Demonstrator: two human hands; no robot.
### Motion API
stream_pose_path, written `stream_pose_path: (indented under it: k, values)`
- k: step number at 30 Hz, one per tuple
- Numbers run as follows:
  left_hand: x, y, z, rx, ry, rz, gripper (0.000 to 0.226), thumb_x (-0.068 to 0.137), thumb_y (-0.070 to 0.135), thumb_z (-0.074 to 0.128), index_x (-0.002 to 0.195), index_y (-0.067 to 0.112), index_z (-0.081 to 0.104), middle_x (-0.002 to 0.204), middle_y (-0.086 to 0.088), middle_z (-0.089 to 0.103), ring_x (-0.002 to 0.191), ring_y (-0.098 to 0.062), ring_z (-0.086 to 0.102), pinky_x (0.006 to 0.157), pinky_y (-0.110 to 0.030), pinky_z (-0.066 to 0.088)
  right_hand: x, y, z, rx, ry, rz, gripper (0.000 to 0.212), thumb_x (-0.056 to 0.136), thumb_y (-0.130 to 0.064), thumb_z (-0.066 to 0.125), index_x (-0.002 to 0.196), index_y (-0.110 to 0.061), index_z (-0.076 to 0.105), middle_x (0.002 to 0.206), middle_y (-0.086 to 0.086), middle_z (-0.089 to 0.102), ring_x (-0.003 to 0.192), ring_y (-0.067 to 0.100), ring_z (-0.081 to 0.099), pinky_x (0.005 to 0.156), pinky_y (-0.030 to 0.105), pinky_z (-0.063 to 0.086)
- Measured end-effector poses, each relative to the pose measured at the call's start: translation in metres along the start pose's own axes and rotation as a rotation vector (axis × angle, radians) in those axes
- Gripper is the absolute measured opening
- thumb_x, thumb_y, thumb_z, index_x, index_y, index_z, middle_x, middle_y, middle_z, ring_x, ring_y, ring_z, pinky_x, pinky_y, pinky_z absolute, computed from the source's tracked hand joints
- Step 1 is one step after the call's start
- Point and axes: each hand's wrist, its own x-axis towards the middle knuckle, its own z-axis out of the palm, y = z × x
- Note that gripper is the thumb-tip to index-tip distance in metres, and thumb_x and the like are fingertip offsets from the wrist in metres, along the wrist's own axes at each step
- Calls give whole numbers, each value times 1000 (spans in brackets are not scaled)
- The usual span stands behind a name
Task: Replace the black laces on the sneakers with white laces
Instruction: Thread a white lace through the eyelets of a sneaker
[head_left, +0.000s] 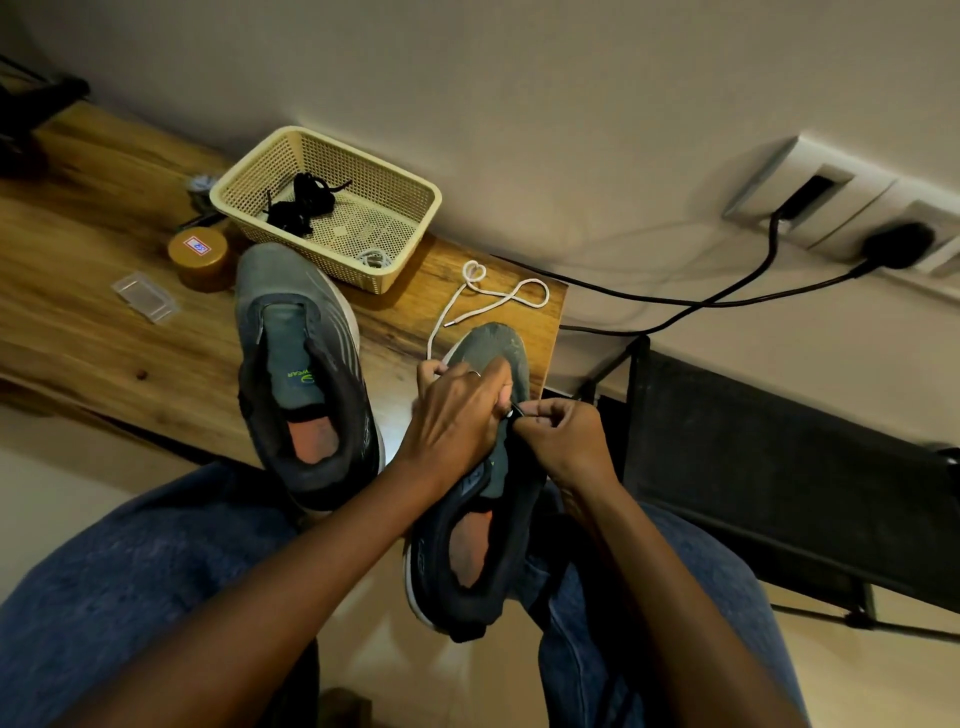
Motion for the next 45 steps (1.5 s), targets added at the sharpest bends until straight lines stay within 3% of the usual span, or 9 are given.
stream_pose_path:
  k: [5,10,15,22,25,27,34,37,45]
  values:
    - [-2,2,-2,33,37,38,51,71,1,62,80,33,23,63,4,53,64,-24,50,73,-25,13,2,-3,-2,-120,-26,-28,14,80,-1,65,93,-5,65,63,-5,55,59,4,49,60,20,44]
    - [-3,5,-5,62,62,59,49,67,-3,63,80,30,28,60,3,52,63,-24,49,72,-25,13,0,-7,-5,-168,-54,-81,10,82,1,63,89,-5,62,63,-5,51,56,1,45,50,9,38]
    - [-3,16,-11,78,61,18,39,61,-6,64,76,23,43,56,3,51,59,-26,53,68,-26,11,0,-8,-2,-161,-26,-69,8,82,-1,62,89,0,66,67,0,58,59,6,52,54,15,43]
    - [16,12,-35,-95,-181,-10,15,77,11,67,88,21,63,85,-1,70,80,-25,64,71,-31,45,3,-2,6,-79,48,-25,10,79,-6,69,88,-3,73,85,16,72,72,16,61,70,34,53]
    - [17,10,-36,-137,-242,-28,18,77,12,71,92,21,64,85,2,70,82,-20,65,74,-35,50,0,-5,4,-94,50,-40,3,79,-8,72,78,-11,72,87,16,73,77,19,65,80,43,55]
    - [17,7,-35,-147,-240,-17,19,78,9,69,93,19,62,85,0,70,81,-22,66,73,-37,51,-2,-6,3,-106,39,-60,17,81,-4,68,69,-16,69,88,19,72,75,17,62,81,44,55]
    - [11,7,-33,-93,-220,145,9,91,22,45,91,16,52,74,-5,57,67,-25,53,55,-34,35,-6,-13,-3,-175,-19,-99,13,82,0,62,79,-7,72,77,12,68,71,19,60,68,35,52]
    - [9,11,-34,-10,-213,184,4,93,15,50,95,12,53,73,-4,48,68,-22,46,58,-28,23,-7,-16,-5,-212,-48,-120,17,83,0,61,76,-13,69,73,7,63,66,14,55,62,27,45]
    - [7,8,-27,140,-197,273,6,84,8,56,90,8,55,81,-14,58,73,-32,59,54,-31,33,-3,-10,-4,-192,-51,-123,12,84,-3,63,79,5,71,65,7,60,58,10,50,50,17,39]
